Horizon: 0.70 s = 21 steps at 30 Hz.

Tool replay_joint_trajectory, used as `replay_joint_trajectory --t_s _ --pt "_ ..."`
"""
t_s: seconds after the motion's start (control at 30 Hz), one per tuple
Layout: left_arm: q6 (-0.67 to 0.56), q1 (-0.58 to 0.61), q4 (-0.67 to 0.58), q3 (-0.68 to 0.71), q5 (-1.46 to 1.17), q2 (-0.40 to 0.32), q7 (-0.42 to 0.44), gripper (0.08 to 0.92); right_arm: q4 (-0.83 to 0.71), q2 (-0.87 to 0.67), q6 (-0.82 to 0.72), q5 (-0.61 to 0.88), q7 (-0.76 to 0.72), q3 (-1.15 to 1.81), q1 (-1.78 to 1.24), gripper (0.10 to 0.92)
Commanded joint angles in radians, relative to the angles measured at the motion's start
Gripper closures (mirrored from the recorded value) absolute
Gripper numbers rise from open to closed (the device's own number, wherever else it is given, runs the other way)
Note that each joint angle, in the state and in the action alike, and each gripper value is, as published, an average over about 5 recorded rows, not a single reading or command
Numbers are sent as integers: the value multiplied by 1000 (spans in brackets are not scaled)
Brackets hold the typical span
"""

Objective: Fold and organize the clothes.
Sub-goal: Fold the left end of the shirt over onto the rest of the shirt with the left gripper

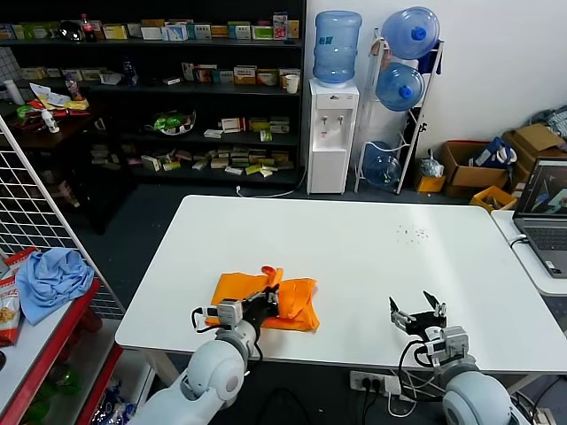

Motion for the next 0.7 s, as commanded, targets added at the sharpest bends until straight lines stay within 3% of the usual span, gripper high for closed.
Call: replay_joint_trajectory --t_s 0.03,0.27,0.5,0.7 --pt "-83 -20 8 53 -52 -43 52 742 -20 3 10 -5 3 -12 25 203" --pt "-162 -4 -16 -15 -78 7 84 542 -24 -1 6 -1 2 -25 36 203" --pt "-134 28 -3 -118 -88 110 37 343 -41 -4 10 0 -4 -41 48 203" --pt "-186 52 103 -159 -105 78 30 199 -57 0 11 8 -5 -57 69 203"
